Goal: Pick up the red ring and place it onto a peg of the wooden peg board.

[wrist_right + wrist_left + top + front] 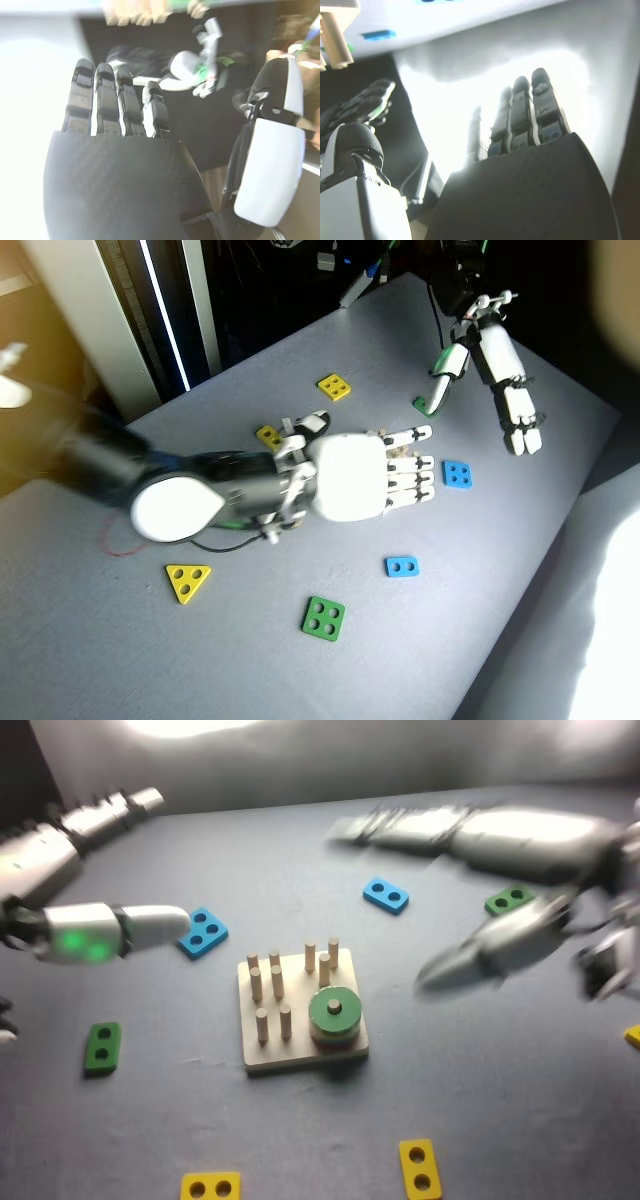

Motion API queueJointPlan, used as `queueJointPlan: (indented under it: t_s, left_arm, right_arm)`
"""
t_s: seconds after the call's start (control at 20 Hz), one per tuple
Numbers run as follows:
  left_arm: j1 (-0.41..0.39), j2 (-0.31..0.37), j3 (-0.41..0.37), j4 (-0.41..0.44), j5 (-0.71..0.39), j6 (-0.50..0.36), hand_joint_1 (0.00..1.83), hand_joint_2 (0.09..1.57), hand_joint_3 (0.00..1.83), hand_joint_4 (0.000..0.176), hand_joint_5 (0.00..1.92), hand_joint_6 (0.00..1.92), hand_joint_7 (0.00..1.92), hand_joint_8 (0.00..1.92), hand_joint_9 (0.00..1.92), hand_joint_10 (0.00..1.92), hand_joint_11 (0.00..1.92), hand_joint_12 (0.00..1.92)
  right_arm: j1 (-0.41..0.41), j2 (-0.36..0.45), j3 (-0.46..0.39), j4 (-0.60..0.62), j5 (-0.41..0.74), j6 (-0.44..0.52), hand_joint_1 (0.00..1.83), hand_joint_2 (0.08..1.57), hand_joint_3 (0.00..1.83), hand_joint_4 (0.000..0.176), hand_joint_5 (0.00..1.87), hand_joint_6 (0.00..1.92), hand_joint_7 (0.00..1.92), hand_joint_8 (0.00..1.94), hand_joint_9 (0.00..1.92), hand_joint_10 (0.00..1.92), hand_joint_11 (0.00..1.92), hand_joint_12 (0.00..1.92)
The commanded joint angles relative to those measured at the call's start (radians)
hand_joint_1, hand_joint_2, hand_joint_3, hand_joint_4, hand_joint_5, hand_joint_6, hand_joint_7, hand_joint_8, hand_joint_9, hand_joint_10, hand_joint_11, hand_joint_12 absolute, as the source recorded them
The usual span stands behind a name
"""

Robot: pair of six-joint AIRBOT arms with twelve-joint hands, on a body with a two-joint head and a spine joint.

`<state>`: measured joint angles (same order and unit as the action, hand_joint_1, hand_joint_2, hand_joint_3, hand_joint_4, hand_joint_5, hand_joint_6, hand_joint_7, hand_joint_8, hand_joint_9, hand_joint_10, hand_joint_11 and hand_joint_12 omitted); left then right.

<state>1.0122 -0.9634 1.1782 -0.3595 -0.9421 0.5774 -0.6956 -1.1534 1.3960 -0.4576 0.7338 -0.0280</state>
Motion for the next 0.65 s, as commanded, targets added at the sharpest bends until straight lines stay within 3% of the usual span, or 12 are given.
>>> queueJointPlan:
  t_s: [0.0, 0.05, 0.1, 0.15, 0.2, 0.25, 0.3, 0.35, 0.4, 0.5, 0.55, 0.6]
  left_arm:
    - [0.001, 0.02, -0.011, -0.002, -0.205, -0.012, 0.42, 1.0, 0.01, 0.136, 0.05, 0.0, 0.02, 0.0, 0.0, 0.0, 0.0, 0.0]
    - [0.009, 0.043, -0.032, -0.004, -0.249, -0.012, 0.47, 1.03, 0.02, 0.124, 0.03, 0.0, 0.0, 0.0, 0.0, 0.0, 0.0, 0.0]
    - [0.019, 0.074, -0.058, -0.005, -0.306, -0.012, 0.52, 1.05, 0.02, 0.116, 0.03, 0.0, 0.0, 0.0, 0.0, 0.0, 0.0, 0.0]
    - [0.028, 0.1, -0.08, -0.005, -0.358, -0.012, 0.49, 1.06, 0.02, 0.112, 0.0, 0.0, 0.0, 0.0, 0.0, 0.0, 0.0, 0.0]
    - [0.041, 0.138, -0.111, -0.005, -0.423, -0.003, 0.48, 1.04, 0.01, 0.118, 0.01, 0.0, 0.0, 0.0, 0.0, 0.0, 0.0, 0.0]
    - [0.049, 0.165, -0.134, -0.005, -0.461, 0.008, 0.44, 1.04, 0.01, 0.098, 0.02, 0.01, 0.02, 0.01, 0.0, 0.0, 0.0, 0.0]
    - [0.062, 0.201, -0.164, -0.006, -0.522, 0.027, 0.39, 1.05, 0.01, 0.077, 0.0, 0.0, 0.04, 0.01, 0.0, 0.0, 0.0, 0.0]
    - [0.072, 0.232, -0.184, -0.006, -0.565, 0.034, 0.4, 1.06, 0.01, 0.089, 0.0, 0.0, 0.04, 0.01, 0.01, 0.0, 0.0, 0.0]
    - [0.082, 0.26, -0.205, -0.006, -0.608, 0.038, 0.39, 1.06, 0.01, 0.14, 0.0, 0.0, 0.04, 0.01, 0.0, 0.0, 0.0, 0.0]
    - [0.094, 0.302, -0.229, -0.001, -0.665, 0.038, 0.42, 1.18, 0.01, 0.149, 0.0, 0.0, 0.0, 0.0, 0.0, 0.0, 0.0, 0.0]
    - [0.095, 0.319, -0.238, 0.005, -0.688, 0.039, 0.42, 1.23, 0.01, 0.135, 0.01, 0.0, 0.04, 0.0, 0.01, 0.0, 0.0, 0.0]
    - [0.095, 0.338, -0.249, 0.017, -0.71, 0.044, 0.41, 1.26, 0.01, 0.083, 0.05, 0.0, 0.11, 0.01, 0.07, 0.01, 0.02, 0.01]
  right_arm:
    - [-0.001, 0.023, -0.027, 0.102, 0.19, -0.037, 0.53, 0.91, 0.02, 0.13, 0.0, 0.0, 0.0, 0.0, 0.0, 0.0, 0.0, 0.0]
    - [-0.014, 0.062, -0.053, 0.171, 0.244, -0.085, 0.45, 0.92, 0.02, 0.115, 0.0, 0.0, 0.0, 0.0, 0.0, 0.0, 0.0, 0.0]
    - [-0.029, 0.106, -0.089, 0.243, 0.313, -0.136, 0.43, 0.91, 0.01, 0.12, 0.0, 0.0, 0.0, 0.0, 0.0, 0.0, 0.0, 0.0]
    - [-0.042, 0.144, -0.117, 0.293, 0.37, -0.17, 0.41, 0.88, 0.0, 0.028, 0.0, 0.0, 0.0, 0.0, 0.0, 0.0, 0.0, 0.0]
    - [-0.053, 0.182, -0.144, 0.338, 0.429, -0.205, 0.45, 0.86, 0.0, 0.059, 0.0, 0.0, 0.0, 0.0, 0.0, 0.0, 0.0, 0.0]
    - [-0.058, 0.215, -0.167, 0.37, 0.474, -0.237, 0.55, 0.92, 0.02, 0.145, 0.0, 0.0, 0.0, 0.0, 0.0, 0.0, 0.0, 0.0]
    - [-0.061, 0.254, -0.195, 0.396, 0.524, -0.278, 0.6, 1.03, 0.07, 0.17, 0.0, 0.0, 0.0, 0.0, 0.0, 0.0, 0.0, 0.0]
    - [-0.061, 0.285, -0.216, 0.413, 0.56, -0.306, 0.51, 1.12, 0.05, 0.175, 0.0, 0.0, 0.0, 0.0, 0.0, 0.0, 0.0, 0.0]
    - [-0.061, 0.313, -0.233, 0.426, 0.593, -0.331, 0.44, 1.19, 0.07, 0.174, 0.0, 0.0, 0.0, 0.0, 0.0, 0.0, 0.0, 0.0]
    - [-0.06, 0.357, -0.259, 0.445, 0.645, -0.371, 0.47, 1.22, 0.07, 0.162, 0.0, 0.0, 0.0, 0.0, 0.0, 0.0, 0.0, 0.0]
    - [-0.06, 0.375, -0.27, 0.453, 0.669, -0.385, 0.32, 1.24, 0.07, 0.163, 0.0, 0.0, 0.0, 0.0, 0.0, 0.0, 0.0, 0.0]
    - [-0.061, 0.395, -0.282, 0.458, 0.7, -0.4, 0.22, 1.27, 0.07, 0.139, 0.0, 0.0, 0.0, 0.0, 0.0, 0.0, 0.0, 0.0]
